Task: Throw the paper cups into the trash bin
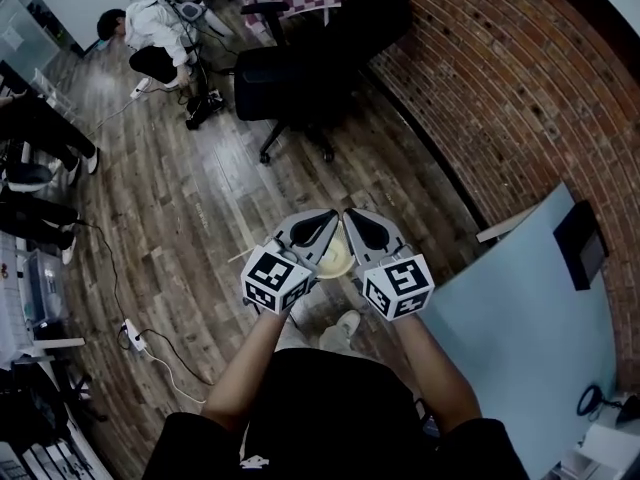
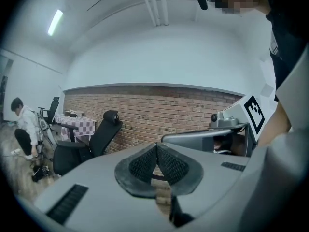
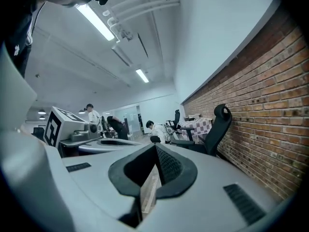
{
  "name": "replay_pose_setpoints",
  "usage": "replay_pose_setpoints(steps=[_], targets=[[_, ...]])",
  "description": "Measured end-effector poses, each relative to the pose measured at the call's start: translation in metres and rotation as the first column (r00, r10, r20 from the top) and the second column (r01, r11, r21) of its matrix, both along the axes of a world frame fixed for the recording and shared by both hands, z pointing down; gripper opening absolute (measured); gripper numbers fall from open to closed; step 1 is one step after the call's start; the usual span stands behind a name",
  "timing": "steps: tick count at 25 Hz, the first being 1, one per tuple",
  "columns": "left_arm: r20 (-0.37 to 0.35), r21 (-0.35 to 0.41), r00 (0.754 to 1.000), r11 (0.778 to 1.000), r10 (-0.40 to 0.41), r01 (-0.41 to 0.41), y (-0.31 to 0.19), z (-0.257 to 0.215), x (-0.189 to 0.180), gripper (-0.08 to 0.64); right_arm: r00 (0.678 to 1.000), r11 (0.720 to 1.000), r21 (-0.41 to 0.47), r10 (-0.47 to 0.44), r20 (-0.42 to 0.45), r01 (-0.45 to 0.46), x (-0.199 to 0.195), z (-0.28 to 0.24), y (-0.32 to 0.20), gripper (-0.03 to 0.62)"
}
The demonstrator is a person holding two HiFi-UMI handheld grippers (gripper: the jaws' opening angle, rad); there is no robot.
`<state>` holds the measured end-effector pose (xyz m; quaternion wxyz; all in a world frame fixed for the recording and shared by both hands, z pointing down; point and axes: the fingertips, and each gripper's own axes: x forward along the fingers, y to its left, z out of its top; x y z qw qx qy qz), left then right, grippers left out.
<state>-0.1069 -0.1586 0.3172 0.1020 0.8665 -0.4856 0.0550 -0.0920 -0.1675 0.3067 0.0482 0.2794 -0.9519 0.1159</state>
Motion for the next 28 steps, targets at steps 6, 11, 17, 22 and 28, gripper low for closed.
replay_pose_setpoints(steps=[6, 11, 17, 22, 28], targets=[[-0.003, 0.016, 0.999, 0.999, -0.033, 0.033, 0.007, -0.013, -0.017, 0.009, 0.999, 1.000, -0.003, -0.025, 0.022, 0.025, -0.023, -0.010, 0.008, 0.002], [0.004, 0.033, 0.999, 0.998, -0.053, 0.053, 0.012, -0.021, -0.030, 0.009, 0.999, 0.999, 0.013, -0.035, 0.027, 0.035, -0.034, -0.021, 0.016, 0.003], [0.004, 0.066, 0.998, 0.996, -0.064, 0.064, 0.029, -0.028, -0.053, 0.009, 0.999, 0.999, 0.025, -0.046, 0.022, 0.046, -0.057, -0.029, 0.032, 0.002], [0.020, 0.120, 0.999, 0.992, -0.049, 0.046, 0.051, -0.047, -0.066, 0.009, 0.999, 0.998, 0.047, -0.038, 0.028, 0.036, -0.072, -0.041, 0.053, 0.002], [0.024, 0.175, 0.999, 0.984, -0.035, 0.030, 0.077, -0.065, -0.084, 0.009, 0.999, 0.996, 0.090, -0.017, 0.037, 0.014, -0.090, -0.060, 0.079, 0.002]])
